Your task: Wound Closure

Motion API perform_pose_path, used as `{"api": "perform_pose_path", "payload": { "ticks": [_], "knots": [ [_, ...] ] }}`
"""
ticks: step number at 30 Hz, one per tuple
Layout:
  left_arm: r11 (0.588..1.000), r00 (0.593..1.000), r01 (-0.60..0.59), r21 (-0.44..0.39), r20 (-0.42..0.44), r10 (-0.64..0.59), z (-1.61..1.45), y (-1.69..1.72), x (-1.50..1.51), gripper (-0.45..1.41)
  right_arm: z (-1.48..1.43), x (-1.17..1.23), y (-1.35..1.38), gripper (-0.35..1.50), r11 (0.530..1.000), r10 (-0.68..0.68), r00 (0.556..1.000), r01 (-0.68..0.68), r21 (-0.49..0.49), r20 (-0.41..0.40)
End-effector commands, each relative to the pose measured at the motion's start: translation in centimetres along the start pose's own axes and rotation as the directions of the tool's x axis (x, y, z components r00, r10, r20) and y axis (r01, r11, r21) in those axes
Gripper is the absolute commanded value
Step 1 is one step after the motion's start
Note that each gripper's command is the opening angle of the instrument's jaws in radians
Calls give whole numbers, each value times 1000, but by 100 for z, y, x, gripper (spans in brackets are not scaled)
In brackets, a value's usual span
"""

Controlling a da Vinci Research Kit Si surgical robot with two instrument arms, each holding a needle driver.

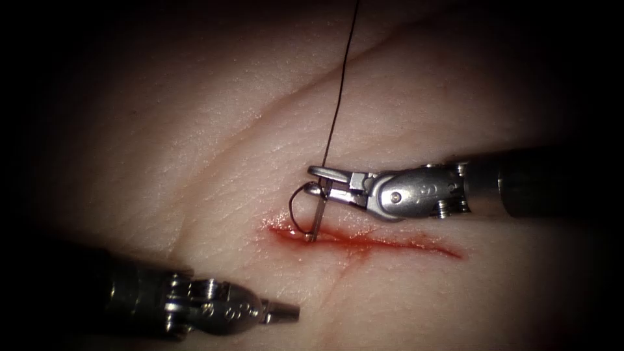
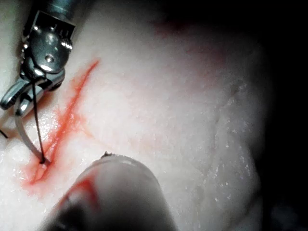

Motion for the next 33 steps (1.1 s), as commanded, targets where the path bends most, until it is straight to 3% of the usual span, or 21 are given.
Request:
{"api": "perform_pose_path", "payload": {
  "ticks": [1,11,26,33],
  "knots": [
    [1000,1000,3,-1,1,-3,8,1,-2,-28,3,-6,-6,-35,1000,15,1000,-15,4,0],
    [1000,1000,21,-4,-5,-21,25,2,-22,-30,0,-3,2,-35,994,111,994,-111,2,-4],
    [1000,1000,24,-11,-12,-24,32,8,-29,-30,9,-2,14,-35,972,231,973,-231,-50,-13],
    [1000,1000,27,-14,-13,-27,31,6,-32,-30,3,-2,13,-35,954,301,953,-301,-8,32]
  ]
}}
